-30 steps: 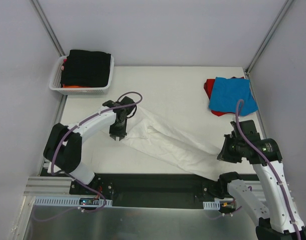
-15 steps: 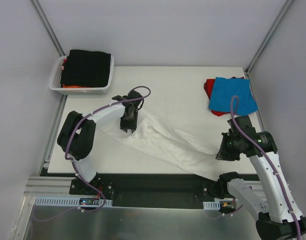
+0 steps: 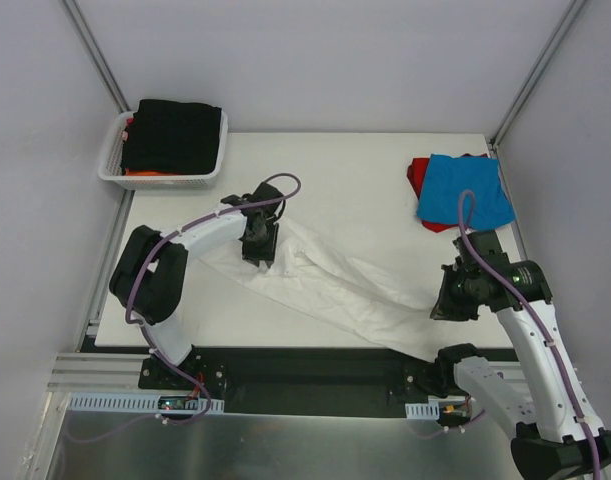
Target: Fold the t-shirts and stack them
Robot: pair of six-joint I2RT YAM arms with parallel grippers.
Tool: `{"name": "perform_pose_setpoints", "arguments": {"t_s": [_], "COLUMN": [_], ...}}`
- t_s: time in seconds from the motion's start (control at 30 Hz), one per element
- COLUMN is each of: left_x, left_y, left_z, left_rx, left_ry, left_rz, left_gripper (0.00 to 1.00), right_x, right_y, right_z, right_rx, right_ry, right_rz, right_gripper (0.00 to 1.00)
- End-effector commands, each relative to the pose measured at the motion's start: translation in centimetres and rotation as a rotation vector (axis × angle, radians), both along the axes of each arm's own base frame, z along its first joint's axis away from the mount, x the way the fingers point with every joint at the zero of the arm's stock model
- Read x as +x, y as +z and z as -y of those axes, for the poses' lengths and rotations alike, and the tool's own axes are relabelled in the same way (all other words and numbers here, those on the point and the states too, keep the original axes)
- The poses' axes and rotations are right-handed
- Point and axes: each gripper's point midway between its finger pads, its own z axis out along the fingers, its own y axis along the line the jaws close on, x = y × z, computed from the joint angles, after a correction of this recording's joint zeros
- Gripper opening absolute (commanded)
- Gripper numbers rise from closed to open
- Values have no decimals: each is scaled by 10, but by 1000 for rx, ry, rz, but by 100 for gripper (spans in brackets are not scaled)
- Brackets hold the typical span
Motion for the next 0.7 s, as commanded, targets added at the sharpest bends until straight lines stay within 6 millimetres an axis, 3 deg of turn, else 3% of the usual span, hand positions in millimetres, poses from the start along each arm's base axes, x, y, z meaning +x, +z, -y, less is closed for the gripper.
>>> {"name": "perform_pose_setpoints", "arguments": {"t_s": [0.0, 0.2, 0.4, 0.47, 0.67], "left_x": [-25, -34, -26, -25, -27], "left_y": [0, -11, -8, -8, -6], "left_z": [-7, -10, -6, -6, -10], "left_rx": [-27, -21, -23, -20, -10], "left_ry": [-8, -5, -8, -9, 3], "left_rz": [-31, -54, -40, -38, -25], "left_gripper": [33, 33, 13, 2, 0], "right_x": [-8, -7, -8, -8, -12], "right_y": [4, 5, 6, 7, 4], "right_z": [2, 1, 4, 5, 5], "right_rx": [-7, -4, -19, -21, -21], "right_ry": [1, 3, 5, 0, 0], "right_rz": [-33, -32, -29, -24, -32], "right_gripper": [1, 1, 1, 1, 1]}}
